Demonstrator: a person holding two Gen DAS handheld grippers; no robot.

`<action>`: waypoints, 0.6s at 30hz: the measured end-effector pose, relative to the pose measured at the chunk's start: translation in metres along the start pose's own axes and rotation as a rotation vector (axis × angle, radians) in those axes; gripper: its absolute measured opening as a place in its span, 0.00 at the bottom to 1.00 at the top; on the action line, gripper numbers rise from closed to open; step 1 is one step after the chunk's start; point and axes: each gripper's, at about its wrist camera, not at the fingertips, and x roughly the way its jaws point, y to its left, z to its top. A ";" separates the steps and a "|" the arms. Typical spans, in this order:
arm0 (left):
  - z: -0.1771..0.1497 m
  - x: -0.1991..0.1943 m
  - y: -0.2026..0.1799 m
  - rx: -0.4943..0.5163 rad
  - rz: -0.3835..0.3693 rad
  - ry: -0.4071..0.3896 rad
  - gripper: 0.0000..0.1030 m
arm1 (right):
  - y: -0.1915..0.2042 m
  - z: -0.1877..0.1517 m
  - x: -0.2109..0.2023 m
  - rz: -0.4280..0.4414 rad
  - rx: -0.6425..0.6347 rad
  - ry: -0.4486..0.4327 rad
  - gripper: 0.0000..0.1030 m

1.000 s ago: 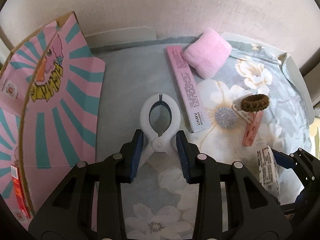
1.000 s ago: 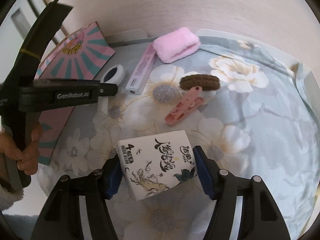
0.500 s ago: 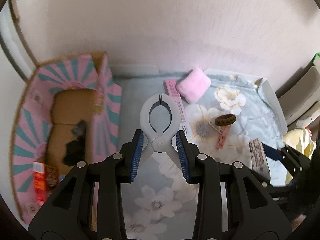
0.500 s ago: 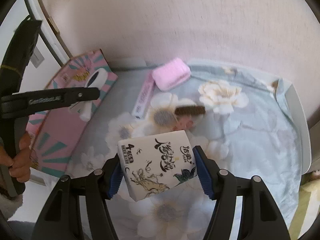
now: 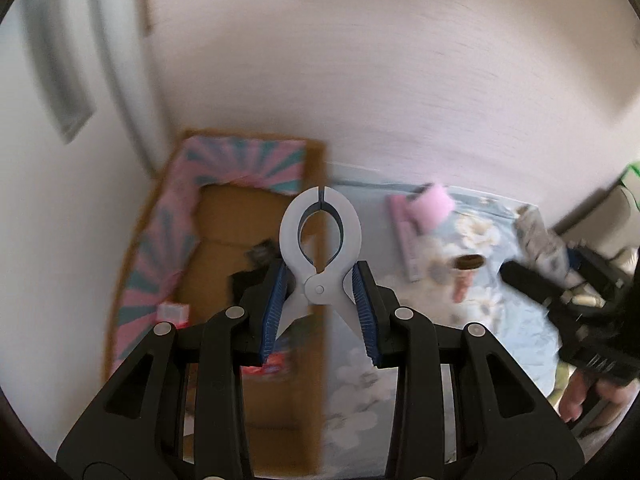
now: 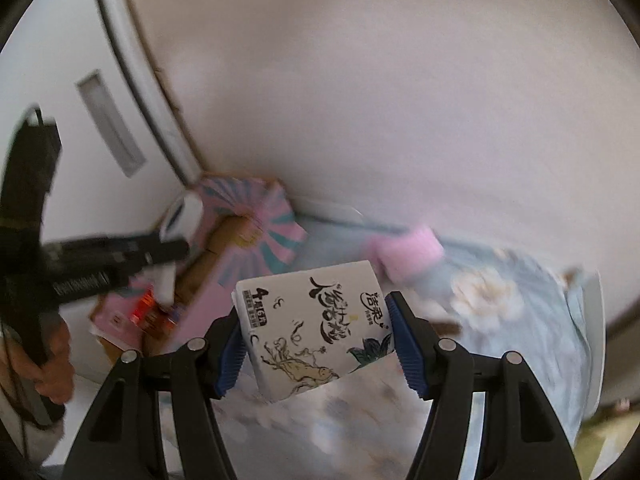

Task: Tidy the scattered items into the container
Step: 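Lift the white clip and tissue pack and carry both over the striped box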

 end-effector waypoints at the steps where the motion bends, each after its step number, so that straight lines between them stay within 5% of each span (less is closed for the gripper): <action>1: -0.003 -0.003 0.009 -0.008 0.013 0.002 0.30 | 0.008 0.007 0.002 0.011 -0.018 -0.005 0.59; 8: -0.030 -0.001 0.054 -0.002 0.090 0.064 0.30 | 0.084 0.051 0.032 0.179 -0.109 0.028 0.59; 18: -0.056 0.023 0.080 -0.043 0.049 0.135 0.30 | 0.158 0.071 0.105 0.152 -0.346 0.167 0.59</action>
